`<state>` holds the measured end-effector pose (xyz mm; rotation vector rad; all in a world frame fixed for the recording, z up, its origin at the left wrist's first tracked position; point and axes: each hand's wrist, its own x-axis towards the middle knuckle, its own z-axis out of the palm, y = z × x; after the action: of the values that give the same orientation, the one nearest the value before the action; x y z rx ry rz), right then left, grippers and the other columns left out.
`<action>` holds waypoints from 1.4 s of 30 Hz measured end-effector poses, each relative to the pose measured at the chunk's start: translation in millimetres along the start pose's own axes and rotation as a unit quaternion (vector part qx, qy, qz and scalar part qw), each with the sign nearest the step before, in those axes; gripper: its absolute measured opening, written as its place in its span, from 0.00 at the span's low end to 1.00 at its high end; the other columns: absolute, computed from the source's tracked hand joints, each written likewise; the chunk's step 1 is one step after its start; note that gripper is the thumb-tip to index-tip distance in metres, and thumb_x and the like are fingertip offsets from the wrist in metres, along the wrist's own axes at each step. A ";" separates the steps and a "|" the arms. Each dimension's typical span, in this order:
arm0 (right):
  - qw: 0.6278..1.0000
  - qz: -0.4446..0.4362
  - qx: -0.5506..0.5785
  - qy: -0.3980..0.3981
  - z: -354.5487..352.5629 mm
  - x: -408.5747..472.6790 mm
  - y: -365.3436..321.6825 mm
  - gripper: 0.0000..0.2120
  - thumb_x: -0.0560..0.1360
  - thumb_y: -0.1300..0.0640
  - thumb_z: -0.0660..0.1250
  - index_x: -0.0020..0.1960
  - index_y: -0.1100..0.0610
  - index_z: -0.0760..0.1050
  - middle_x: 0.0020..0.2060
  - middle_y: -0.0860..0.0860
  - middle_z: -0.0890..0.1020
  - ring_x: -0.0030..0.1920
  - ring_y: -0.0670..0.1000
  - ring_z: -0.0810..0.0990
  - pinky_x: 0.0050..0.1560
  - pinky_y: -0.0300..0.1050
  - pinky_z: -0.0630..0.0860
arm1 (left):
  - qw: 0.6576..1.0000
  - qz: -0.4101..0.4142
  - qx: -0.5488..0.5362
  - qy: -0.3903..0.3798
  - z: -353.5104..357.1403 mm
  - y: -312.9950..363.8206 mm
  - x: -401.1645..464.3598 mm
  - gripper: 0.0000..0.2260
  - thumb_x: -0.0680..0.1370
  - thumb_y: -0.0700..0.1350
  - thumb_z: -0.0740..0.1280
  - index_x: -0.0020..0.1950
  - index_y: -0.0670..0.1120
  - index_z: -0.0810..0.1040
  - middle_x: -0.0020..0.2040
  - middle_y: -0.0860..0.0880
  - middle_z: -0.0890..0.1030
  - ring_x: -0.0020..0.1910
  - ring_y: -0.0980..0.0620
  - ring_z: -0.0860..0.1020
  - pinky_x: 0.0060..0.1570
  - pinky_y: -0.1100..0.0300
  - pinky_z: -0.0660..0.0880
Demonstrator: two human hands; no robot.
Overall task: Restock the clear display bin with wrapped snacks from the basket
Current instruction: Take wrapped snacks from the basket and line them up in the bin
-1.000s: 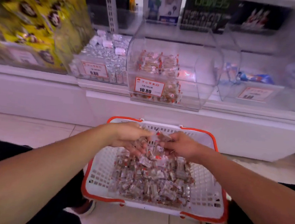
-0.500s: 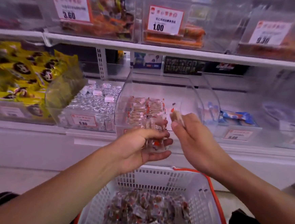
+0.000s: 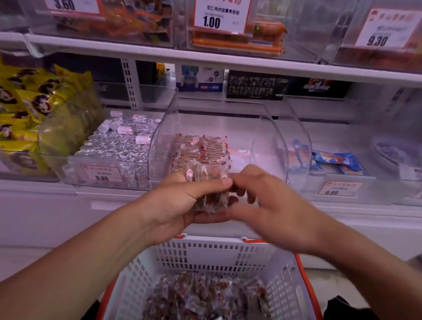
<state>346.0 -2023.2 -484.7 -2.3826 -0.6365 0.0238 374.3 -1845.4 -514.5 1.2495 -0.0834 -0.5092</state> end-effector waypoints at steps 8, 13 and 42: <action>0.995 -0.064 0.077 -0.019 -8.2 8.8 17.5 0.23 0.78 0.59 0.69 0.71 0.49 0.72 0.66 0.42 0.76 0.66 0.40 0.74 0.59 0.44 0.76 | 0.988 -0.052 0.103 -0.100 0.0 7.0 -12.1 0.20 0.66 0.38 0.79 0.55 0.43 0.80 0.45 0.43 0.85 0.45 0.46 0.86 0.36 0.55 0.82; 0.993 -0.098 0.046 -0.039 -5.6 7.3 14.7 0.33 0.70 0.58 0.78 0.71 0.48 0.71 0.65 0.41 0.76 0.66 0.40 0.73 0.62 0.37 0.72 | 0.973 -0.063 0.194 -0.105 0.0 12.3 -14.1 0.26 0.65 0.33 0.78 0.61 0.38 0.75 0.48 0.35 0.83 0.47 0.39 0.84 0.55 0.40 0.79; 0.827 0.129 -0.527 -0.148 -35.7 236.2 132.3 0.24 0.69 0.36 0.71 0.54 0.53 0.76 0.46 0.49 0.78 0.46 0.53 0.78 0.44 0.46 0.77 | 0.679 0.191 0.705 0.080 -49.7 32.9 48.4 0.07 0.77 0.50 0.68 0.40 0.50 0.76 0.39 0.51 0.79 0.39 0.51 0.77 0.40 0.56 0.75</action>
<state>618.4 -2025.9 -503.1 -3.5911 -0.5154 0.2127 444.4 -1814.1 -510.8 2.7087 -0.6835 0.1778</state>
